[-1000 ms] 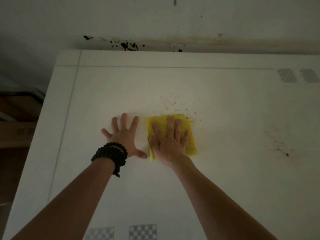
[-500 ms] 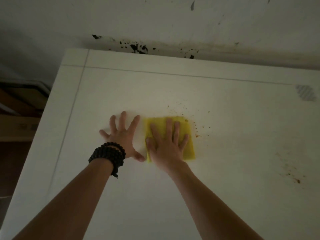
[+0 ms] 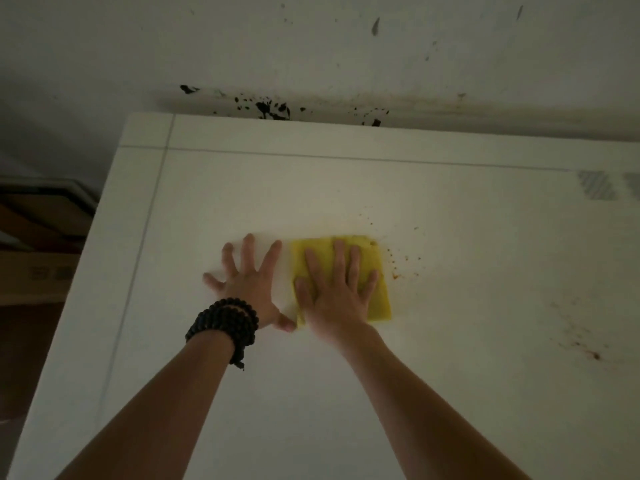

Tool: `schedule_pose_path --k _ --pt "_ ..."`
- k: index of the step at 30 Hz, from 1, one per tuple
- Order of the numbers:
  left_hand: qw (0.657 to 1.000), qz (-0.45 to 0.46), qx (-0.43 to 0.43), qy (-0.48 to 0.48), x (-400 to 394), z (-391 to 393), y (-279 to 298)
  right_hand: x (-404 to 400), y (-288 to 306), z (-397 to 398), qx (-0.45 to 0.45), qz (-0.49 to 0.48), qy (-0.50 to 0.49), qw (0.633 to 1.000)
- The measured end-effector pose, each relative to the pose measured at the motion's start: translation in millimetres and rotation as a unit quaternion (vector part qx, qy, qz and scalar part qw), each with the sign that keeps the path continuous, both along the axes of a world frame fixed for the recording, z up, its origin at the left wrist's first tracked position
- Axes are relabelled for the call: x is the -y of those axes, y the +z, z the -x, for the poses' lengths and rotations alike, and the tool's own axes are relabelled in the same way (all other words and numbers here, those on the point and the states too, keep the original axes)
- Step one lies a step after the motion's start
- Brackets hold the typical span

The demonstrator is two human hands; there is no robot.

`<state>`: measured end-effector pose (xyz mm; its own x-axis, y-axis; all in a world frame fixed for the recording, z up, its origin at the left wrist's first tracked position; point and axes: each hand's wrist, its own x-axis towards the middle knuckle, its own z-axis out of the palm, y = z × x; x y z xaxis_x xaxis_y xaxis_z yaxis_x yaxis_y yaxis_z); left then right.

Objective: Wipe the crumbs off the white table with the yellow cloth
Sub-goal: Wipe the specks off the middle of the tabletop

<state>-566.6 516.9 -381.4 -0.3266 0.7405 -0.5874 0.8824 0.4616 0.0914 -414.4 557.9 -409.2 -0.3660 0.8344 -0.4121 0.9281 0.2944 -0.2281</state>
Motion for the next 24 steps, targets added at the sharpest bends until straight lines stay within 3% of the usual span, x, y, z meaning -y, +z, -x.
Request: schedule_pose_path --k 4,8,16,24 --pt "0.999 -0.046 -0.021 0.004 10 -4 -4 -34 -5 18 -0.009 -0.010 0.010 1.000" --pt "0.995 -0.086 -0.049 -0.003 34 -4 -1 7 -7 3 -0.034 0.012 0.027 0.999" --pt "0.993 -0.080 0.010 -0.091 16 -71 15 69 6 -103 0.006 0.017 -0.042 0.999" --pt "0.996 -0.034 -0.012 -0.077 -37 -77 16 -14 0 -108 -0.014 0.007 -0.060 0.998"
